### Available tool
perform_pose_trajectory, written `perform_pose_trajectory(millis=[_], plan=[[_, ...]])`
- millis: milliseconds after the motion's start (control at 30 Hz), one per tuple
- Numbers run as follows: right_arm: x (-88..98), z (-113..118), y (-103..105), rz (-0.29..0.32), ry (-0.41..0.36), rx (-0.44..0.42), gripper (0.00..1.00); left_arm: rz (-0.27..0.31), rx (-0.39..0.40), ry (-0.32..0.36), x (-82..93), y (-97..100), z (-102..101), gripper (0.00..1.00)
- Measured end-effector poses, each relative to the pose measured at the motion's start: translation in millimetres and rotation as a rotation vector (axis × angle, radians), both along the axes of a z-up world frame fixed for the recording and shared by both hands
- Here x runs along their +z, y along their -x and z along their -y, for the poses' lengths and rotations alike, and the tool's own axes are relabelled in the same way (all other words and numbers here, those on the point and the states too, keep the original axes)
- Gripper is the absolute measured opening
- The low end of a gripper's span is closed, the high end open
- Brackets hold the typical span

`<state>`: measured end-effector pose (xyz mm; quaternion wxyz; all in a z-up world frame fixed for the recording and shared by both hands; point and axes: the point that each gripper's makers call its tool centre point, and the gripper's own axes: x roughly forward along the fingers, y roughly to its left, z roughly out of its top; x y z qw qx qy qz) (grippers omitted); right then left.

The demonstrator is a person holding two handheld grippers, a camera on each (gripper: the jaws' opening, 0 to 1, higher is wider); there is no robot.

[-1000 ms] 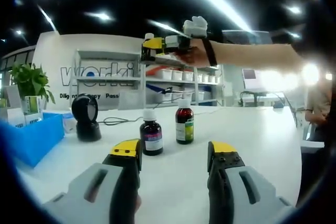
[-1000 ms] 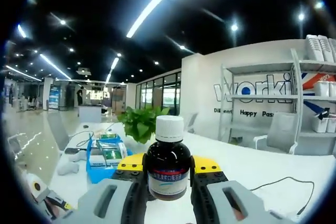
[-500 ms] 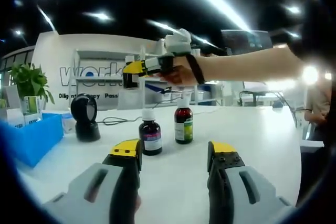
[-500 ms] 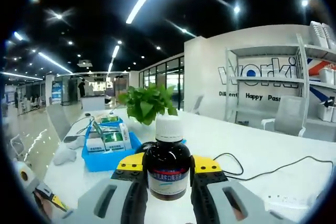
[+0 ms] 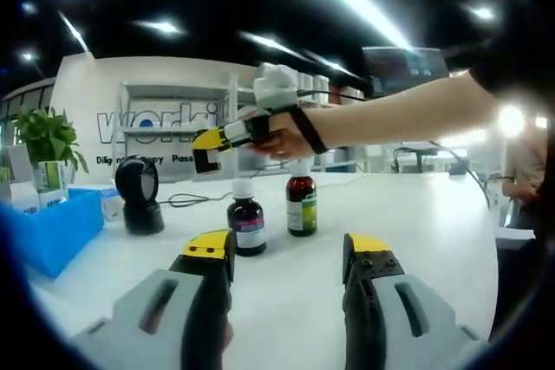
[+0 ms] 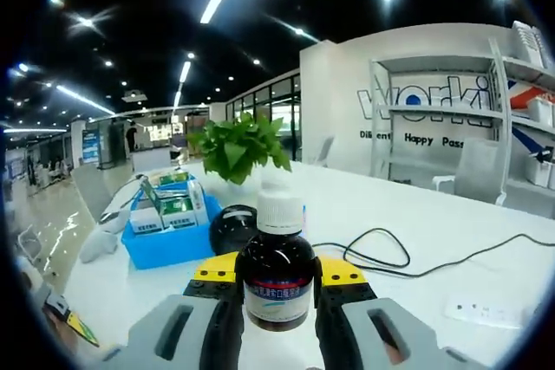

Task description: Rotate the medicine bottle to make it face forward pick up the medicine bottle inspect the drug traceability code place the medicine on the table

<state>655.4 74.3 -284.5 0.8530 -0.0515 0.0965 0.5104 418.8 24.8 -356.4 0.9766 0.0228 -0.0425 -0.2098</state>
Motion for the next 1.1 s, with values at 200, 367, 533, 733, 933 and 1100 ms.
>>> perform_pose_trajectory(millis=[200,367,533,733,933,1100], plan=[[-12.0,-7.1,10.4,0.006,0.041,0.048,0.26,0.001,-0.004,-0.003,0.5,0.8,1.7,0.41],[-16.3,-9.4,8.4,0.007,0.050,0.055,0.26,0.000,-0.003,-0.004,0.5,0.7,2.4,0.41],[-22.8,-9.5,12.0,0.004,0.068,0.061,0.27,0.000,-0.004,-0.005,0.4,0.2,3.3,0.41],[-28.1,-11.7,16.1,-0.004,0.076,0.087,0.27,0.000,-0.008,-0.005,0.2,-0.2,3.6,0.41],[-26.5,-21.1,22.4,0.023,0.075,0.140,0.27,0.001,-0.010,-0.002,0.4,-0.5,3.6,0.41],[-29.7,-24.3,19.5,0.027,0.089,0.150,0.27,0.001,-0.012,-0.002,0.5,0.0,4.0,0.41]])
